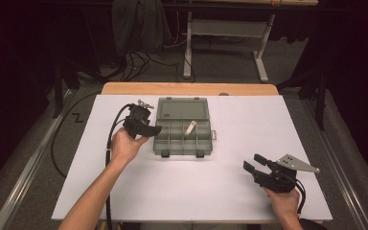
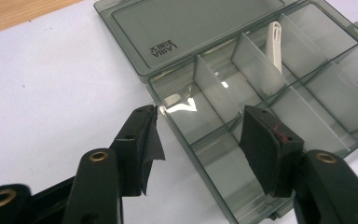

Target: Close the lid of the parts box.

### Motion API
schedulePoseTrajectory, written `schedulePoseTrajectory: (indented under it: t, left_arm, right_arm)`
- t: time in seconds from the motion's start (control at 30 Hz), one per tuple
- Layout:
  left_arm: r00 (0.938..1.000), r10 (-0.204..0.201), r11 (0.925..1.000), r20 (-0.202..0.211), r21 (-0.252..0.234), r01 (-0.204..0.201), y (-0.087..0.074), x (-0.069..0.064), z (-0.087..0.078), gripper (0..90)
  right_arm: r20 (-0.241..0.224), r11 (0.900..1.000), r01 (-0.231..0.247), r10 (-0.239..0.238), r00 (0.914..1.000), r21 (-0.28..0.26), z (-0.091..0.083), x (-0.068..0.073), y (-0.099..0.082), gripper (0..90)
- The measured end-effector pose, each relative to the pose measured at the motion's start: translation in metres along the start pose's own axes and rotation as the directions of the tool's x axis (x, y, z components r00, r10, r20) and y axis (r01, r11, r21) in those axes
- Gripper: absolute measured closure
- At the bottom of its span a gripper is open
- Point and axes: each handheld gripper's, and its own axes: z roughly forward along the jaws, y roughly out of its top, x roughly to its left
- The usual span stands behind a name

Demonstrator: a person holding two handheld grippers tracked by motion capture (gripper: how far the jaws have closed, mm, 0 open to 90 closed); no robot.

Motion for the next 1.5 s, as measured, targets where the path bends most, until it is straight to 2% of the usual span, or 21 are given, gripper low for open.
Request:
schedulePoseTrajectory:
  t: [0.13, 0.27, 0.47, 0.57, 0.97, 1.3, 1.5]
  left_arm:
    - [0.9999, -0.014, 0.9999, 0.000, -0.003, 0.014, -0.001, 0.004, 0.000, 44.1]
    - [0.9998, -0.019, 0.9998, -0.004, 0.003, 0.019, -0.002, 0.009, 0.001, 43.7]
    - [0.9996, -0.023, 0.9997, -0.016, 0.002, 0.023, -0.002, 0.014, 0.005, 43.9]
    - [0.9993, -0.028, 0.9996, -0.023, 0.005, 0.029, -0.001, 0.017, 0.007, 43.9]
    - [0.9985, -0.054, 0.9985, -0.007, -0.012, 0.054, 0.002, 0.024, 0.016, 44.2]
    - [0.9971, -0.076, 0.9969, 0.006, -0.017, 0.076, 0.004, 0.027, 0.023, 44.7]
    - [0.9982, -0.059, 0.9982, -0.003, -0.008, 0.059, 0.009, 0.023, 0.023, 45.1]
  right_arm:
    - [-0.002, 0.9999, 0.002, -0.002, 1.0000, 0.012, 0.003, 0.001, 0.002, 42.8]
    - [0.000, 0.9992, -0.009, 0.009, 1.0000, 0.040, 0.007, 0.001, 0.004, 42.7]
    - [-0.008, 0.9966, -0.002, 0.003, 1.0000, 0.082, 0.014, 0.005, 0.010, 44.7]
    - [-0.019, 0.9932, 0.001, 0.001, 0.9998, 0.116, 0.020, 0.008, 0.012, 46.6]
    - [-0.046, 0.9788, 0.028, -0.019, 0.9988, 0.203, 0.045, 0.020, 0.029, 50.0]
    - [-0.059, 0.9659, 0.004, 0.012, 0.9982, 0.259, 0.064, 0.024, 0.040, 53.9]
    - [-0.073, 0.9607, -0.002, 0.023, 0.9970, 0.278, 0.072, 0.025, 0.048, 56.9]
